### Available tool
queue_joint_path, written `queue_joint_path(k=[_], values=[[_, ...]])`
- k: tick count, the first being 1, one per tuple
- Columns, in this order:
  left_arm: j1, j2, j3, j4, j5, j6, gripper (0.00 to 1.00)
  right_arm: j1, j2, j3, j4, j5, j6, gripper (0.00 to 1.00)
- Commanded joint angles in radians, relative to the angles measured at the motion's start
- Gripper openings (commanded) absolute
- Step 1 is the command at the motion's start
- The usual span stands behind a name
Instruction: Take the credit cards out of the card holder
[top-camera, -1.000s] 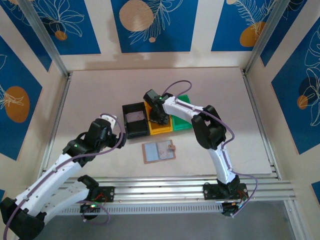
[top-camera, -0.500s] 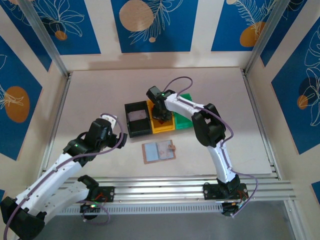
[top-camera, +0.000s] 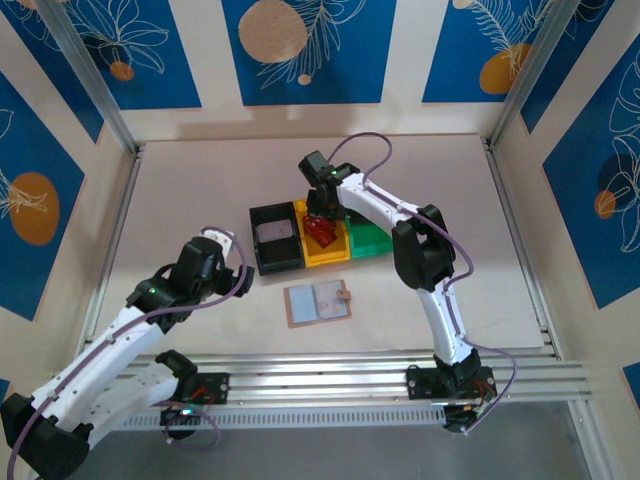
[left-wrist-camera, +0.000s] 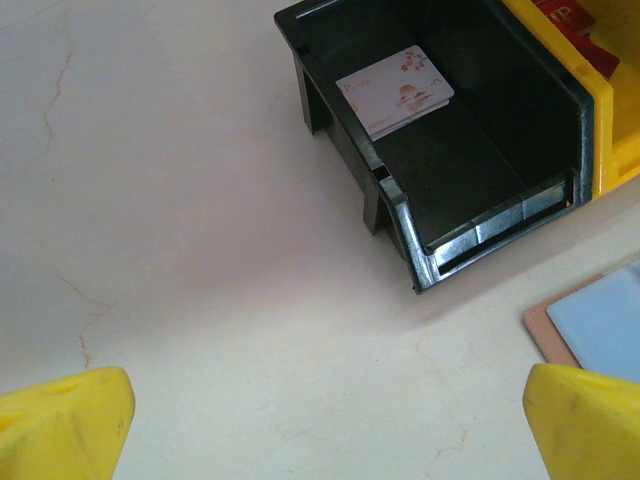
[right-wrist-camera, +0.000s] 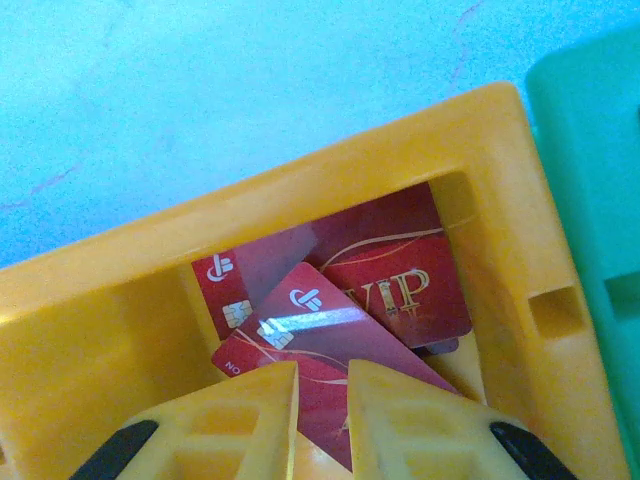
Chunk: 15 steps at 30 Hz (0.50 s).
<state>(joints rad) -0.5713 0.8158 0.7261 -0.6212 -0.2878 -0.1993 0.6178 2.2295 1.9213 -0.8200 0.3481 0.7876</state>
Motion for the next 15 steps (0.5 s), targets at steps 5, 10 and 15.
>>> queue_joint_path(k=[5,10,15], values=[[0.011,0.002,0.004,0.008,0.093,0.02,1.0,0.03,-0.327,-0.192,0.105,-0.07,-0.103,0.23],[0.008,0.007,0.012,0.044,0.237,-0.038,1.0,0.018,-0.585,-0.45,0.221,-0.208,-0.151,0.23],[-0.006,0.013,-0.025,0.172,0.377,-0.218,1.0,0.011,-0.767,-0.706,0.292,-0.352,-0.159,0.23]])
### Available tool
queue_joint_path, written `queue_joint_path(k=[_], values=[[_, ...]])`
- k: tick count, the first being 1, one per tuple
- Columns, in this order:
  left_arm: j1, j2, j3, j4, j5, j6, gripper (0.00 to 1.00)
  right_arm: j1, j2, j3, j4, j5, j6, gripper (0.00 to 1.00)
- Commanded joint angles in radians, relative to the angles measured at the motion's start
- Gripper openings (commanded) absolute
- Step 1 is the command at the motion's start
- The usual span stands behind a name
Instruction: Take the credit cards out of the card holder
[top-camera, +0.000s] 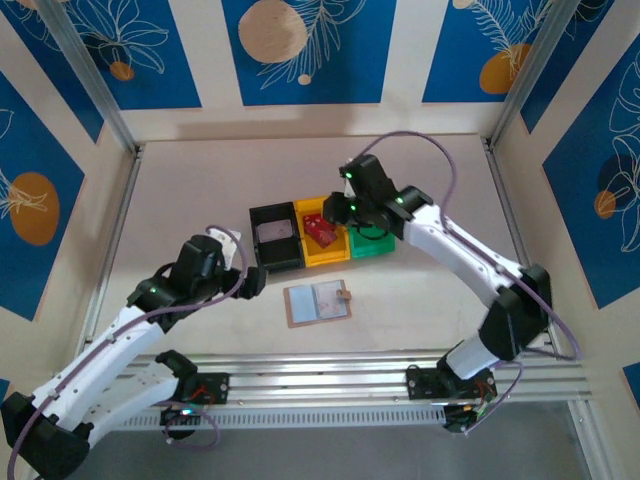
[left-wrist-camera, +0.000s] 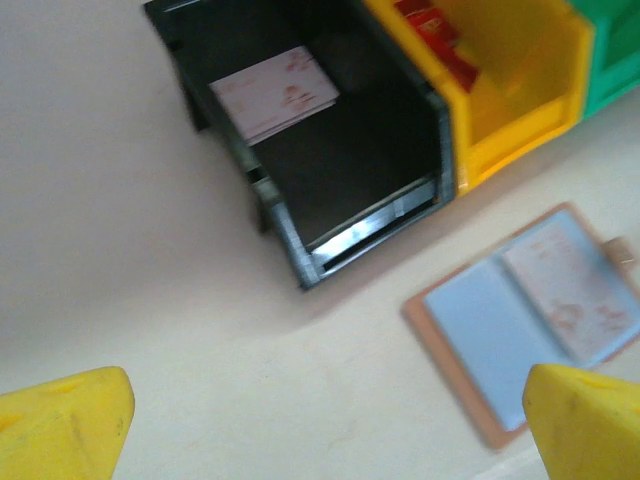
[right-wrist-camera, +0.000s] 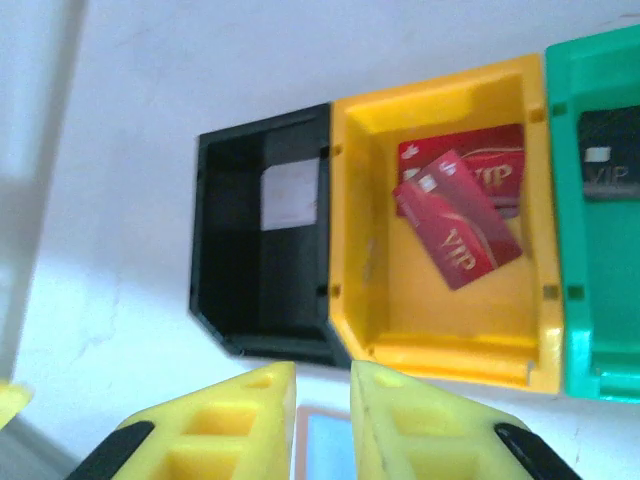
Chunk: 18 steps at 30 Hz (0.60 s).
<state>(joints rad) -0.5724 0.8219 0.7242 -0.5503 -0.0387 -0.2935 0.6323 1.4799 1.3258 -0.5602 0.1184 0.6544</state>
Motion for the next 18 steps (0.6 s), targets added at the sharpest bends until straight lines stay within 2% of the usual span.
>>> queue_joint_path(k=[1,8,13,18], values=[[-0.016,0.016,-0.039,0.14,0.154,-0.17,1.0,-0.003,-0.051,-0.168,0.054,-0.143,-0.018,0.23],[-0.118,0.141,-0.078,0.311,0.18,-0.414,1.0,0.001,-0.201,-0.5,0.237,-0.266,0.054,0.21],[-0.208,0.268,-0.051,0.343,0.152,-0.517,1.0,0.015,-0.201,-0.626,0.336,-0.301,0.087,0.18],[-0.282,0.369,-0.038,0.399,0.11,-0.598,1.0,0.02,-0.151,-0.673,0.401,-0.322,0.105,0.16]])
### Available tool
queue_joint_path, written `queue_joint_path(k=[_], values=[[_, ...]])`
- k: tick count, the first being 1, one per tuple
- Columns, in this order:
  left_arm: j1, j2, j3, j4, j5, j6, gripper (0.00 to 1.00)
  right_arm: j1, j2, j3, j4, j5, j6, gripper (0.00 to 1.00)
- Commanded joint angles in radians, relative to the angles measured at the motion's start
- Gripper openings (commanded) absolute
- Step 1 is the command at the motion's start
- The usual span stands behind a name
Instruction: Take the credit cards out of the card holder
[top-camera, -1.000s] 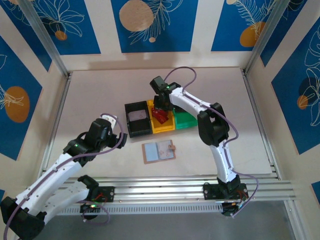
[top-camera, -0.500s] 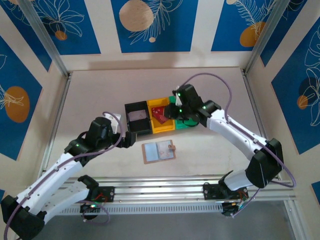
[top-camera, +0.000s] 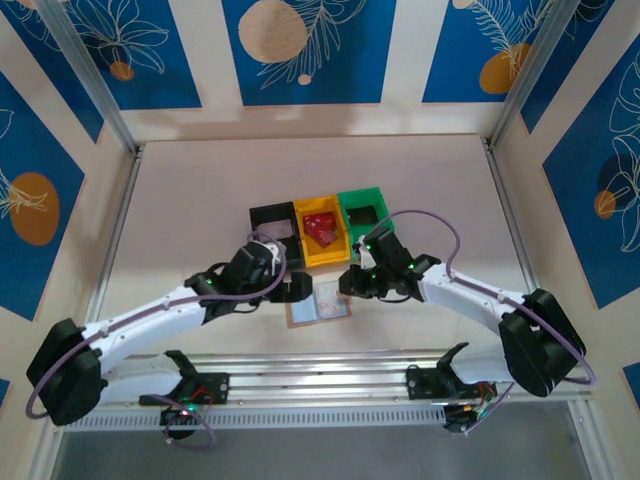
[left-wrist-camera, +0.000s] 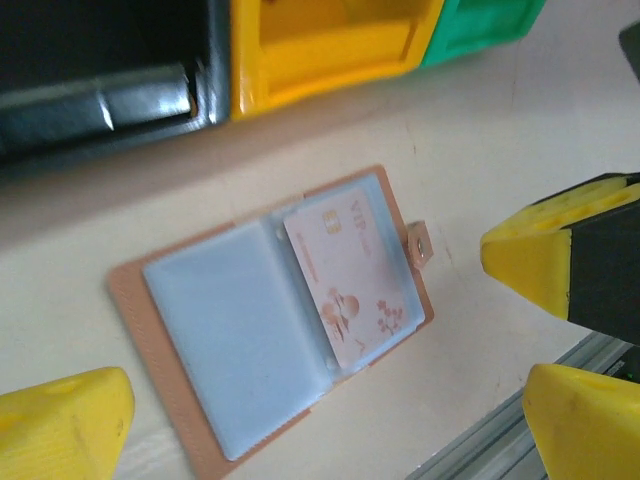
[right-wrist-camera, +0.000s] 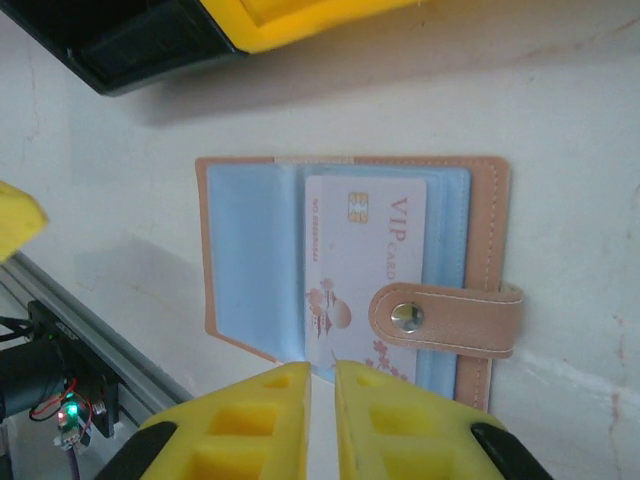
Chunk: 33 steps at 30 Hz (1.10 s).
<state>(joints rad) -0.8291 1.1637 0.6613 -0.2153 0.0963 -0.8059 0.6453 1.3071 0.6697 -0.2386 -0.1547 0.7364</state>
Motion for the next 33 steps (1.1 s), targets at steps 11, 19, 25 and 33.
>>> queue_joint_path(k=[11,19,25,33], values=[[-0.111,0.162,0.036,0.154,-0.062,-0.208,0.9,0.022,0.142,-0.049,0.165,-0.058,0.049,0.11],[-0.131,0.239,0.024,0.237,-0.058,-0.268,0.78,0.021,0.146,-0.073,0.164,-0.002,0.056,0.09],[-0.137,0.293,0.027,0.274,-0.047,-0.29,0.68,-0.005,0.147,-0.093,0.181,-0.01,0.074,0.09],[-0.142,0.334,0.033,0.272,-0.057,-0.298,0.63,-0.027,0.141,-0.106,0.173,0.014,0.083,0.08]])
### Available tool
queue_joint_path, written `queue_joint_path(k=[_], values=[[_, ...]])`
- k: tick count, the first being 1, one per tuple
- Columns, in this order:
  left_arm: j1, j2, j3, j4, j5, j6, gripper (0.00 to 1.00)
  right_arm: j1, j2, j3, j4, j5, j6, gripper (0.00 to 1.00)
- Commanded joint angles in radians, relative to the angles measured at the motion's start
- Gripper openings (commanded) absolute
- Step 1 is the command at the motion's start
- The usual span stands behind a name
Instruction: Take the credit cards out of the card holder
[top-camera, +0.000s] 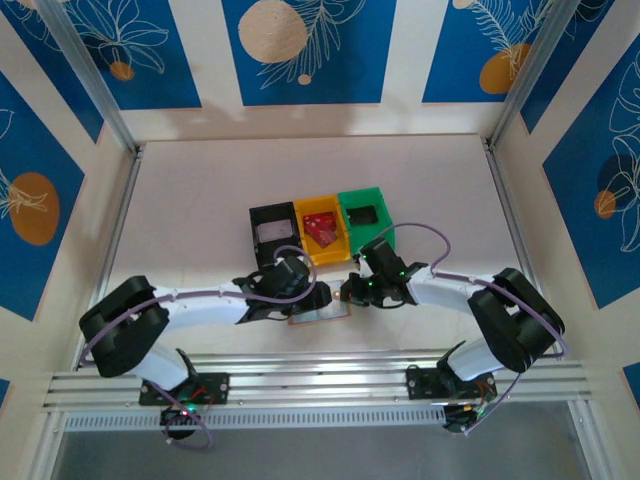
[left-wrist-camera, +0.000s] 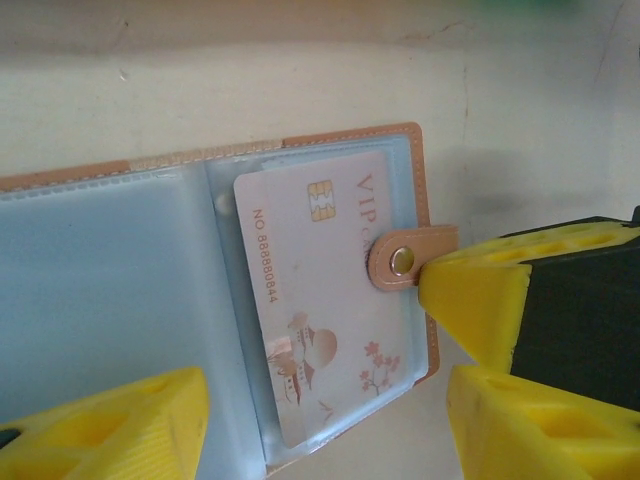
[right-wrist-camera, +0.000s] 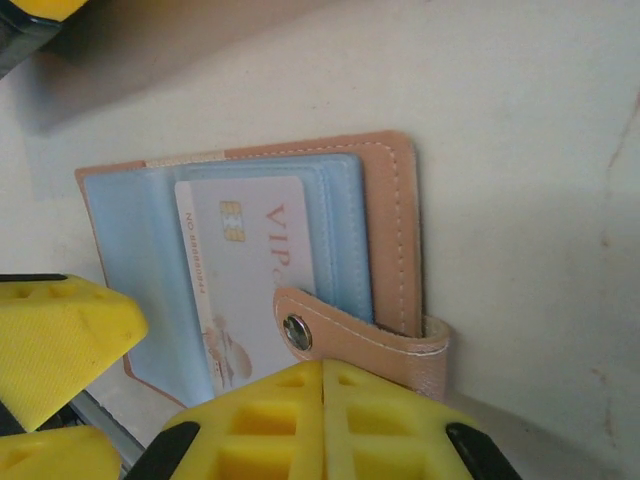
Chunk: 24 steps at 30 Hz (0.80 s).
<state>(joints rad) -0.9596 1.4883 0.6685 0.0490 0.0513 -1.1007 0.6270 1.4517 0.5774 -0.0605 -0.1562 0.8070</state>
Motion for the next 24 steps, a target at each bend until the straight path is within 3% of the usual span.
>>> queue_joint_path(k=[1,8,17,24], values=[[-0.011,0.011,0.027,0.003,-0.018,-0.001,0.62,-0.01,-0.001,-0.014,-0.003,0.013,0.012,0.08],[-0.011,0.041,0.022,0.039,-0.013,-0.003,0.45,-0.007,0.033,-0.017,0.02,-0.005,0.021,0.08],[-0.014,0.075,0.013,0.067,-0.008,-0.012,0.42,0.003,0.053,-0.022,0.03,-0.002,0.026,0.07],[-0.015,0.087,0.002,0.093,-0.008,-0.014,0.31,0.02,0.082,-0.021,0.046,-0.005,0.039,0.06]])
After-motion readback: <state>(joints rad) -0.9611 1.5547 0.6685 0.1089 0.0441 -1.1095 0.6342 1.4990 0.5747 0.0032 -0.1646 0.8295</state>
